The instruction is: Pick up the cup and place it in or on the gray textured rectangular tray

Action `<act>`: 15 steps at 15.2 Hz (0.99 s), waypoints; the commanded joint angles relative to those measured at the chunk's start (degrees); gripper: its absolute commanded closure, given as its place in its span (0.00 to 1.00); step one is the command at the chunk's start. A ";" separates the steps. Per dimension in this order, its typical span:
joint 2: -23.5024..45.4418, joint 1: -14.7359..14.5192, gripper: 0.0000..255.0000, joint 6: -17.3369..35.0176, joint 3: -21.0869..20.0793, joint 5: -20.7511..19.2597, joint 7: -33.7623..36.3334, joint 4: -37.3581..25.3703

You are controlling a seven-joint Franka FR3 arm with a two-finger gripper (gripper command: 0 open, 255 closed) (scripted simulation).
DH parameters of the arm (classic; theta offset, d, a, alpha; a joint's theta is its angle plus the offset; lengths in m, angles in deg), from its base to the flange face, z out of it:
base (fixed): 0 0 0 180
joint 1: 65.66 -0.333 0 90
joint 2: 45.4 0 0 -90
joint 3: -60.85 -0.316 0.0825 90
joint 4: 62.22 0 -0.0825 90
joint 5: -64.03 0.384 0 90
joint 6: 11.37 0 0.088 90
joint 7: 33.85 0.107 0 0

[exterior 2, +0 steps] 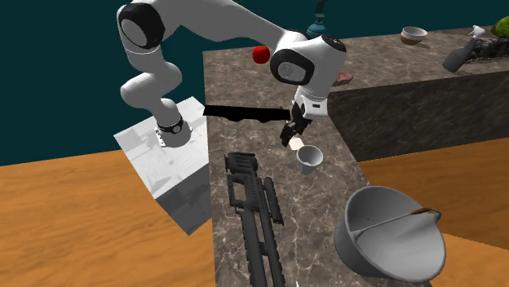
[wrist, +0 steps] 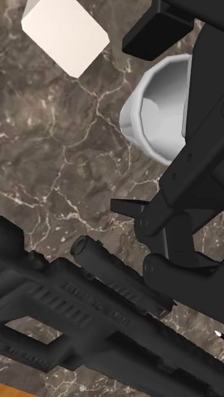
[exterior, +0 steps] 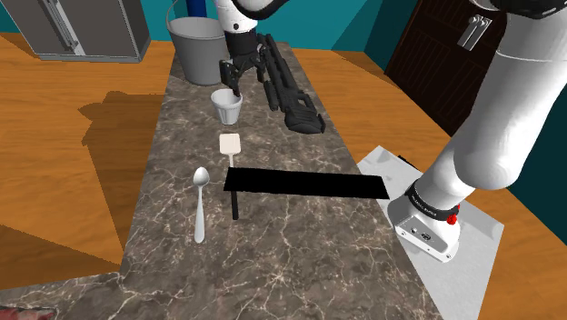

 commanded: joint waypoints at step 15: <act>24.21 -8.02 0.00 -4.33 1.40 -6.76 5.04 -25.27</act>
